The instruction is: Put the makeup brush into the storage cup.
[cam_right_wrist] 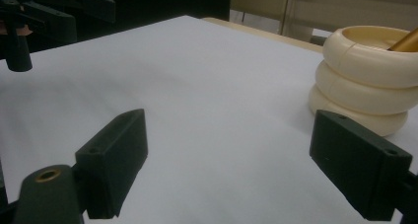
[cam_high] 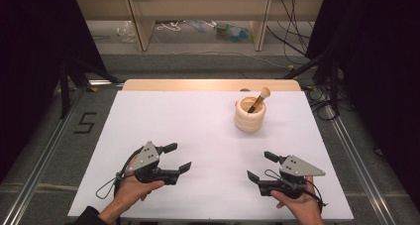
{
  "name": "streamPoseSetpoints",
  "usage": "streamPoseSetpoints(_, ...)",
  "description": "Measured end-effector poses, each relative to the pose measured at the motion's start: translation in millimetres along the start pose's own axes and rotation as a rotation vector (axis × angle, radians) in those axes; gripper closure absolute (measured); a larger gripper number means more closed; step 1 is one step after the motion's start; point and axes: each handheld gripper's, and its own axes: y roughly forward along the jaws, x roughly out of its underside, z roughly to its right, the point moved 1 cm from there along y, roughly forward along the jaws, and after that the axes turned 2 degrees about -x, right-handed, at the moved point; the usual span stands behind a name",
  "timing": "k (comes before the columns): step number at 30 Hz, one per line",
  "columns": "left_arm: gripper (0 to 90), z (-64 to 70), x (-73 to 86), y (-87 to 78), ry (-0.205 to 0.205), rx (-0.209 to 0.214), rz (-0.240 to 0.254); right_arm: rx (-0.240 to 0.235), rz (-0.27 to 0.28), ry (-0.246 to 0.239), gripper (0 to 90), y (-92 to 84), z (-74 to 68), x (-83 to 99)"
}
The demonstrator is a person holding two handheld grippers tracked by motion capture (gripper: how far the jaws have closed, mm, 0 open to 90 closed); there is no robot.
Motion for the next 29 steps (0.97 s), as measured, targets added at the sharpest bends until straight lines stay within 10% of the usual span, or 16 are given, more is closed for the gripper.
streamPoseSetpoints(29, 21.4, -0.4, 0.6, 0.3, 0.017, -0.002, -0.013, -0.009, 0.022, -0.002, 15.6, 2.4, 0.0, 0.6)
